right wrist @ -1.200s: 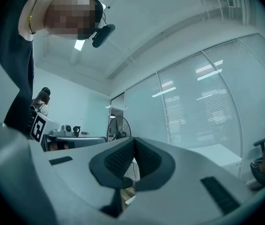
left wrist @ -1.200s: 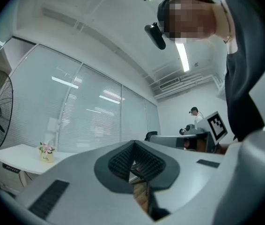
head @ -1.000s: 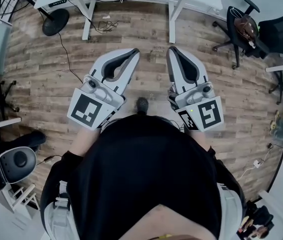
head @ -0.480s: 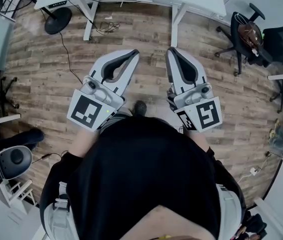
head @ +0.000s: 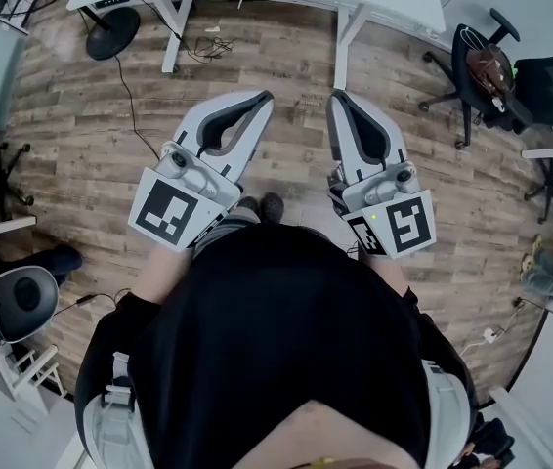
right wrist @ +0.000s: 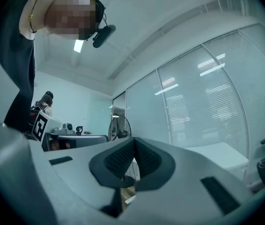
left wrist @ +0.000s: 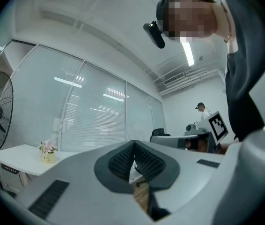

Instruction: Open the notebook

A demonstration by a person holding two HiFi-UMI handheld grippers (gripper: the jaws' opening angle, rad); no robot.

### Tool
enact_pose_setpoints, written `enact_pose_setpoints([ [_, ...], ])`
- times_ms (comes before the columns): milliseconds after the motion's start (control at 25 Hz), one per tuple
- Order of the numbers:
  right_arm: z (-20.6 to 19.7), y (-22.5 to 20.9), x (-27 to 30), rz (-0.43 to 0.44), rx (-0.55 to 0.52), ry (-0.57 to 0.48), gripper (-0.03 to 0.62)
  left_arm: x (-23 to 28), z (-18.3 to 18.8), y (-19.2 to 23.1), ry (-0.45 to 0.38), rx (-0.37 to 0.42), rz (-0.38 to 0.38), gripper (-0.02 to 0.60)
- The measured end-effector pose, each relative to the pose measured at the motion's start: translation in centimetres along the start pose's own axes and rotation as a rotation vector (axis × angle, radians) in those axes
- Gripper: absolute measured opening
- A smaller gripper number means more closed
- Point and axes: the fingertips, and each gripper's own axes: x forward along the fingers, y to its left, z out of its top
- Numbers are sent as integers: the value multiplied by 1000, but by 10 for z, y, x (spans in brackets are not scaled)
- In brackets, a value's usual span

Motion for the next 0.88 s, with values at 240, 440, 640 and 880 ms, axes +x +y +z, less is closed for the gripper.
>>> enact_pose_setpoints([
  [240,-1,5,5,18,4,5,5,-5,-1,4,-9,-4,13,12],
  [440,1,2,4,16,-2,-2,5,-2,1,3,-6,-5,6,12],
  [640,0,-8,0,10,2,-3,5,3,-7,4,19,9,15,12],
  [880,-12,-8,3,26,52,7,5,2,-14,7,44,4,28,12],
])
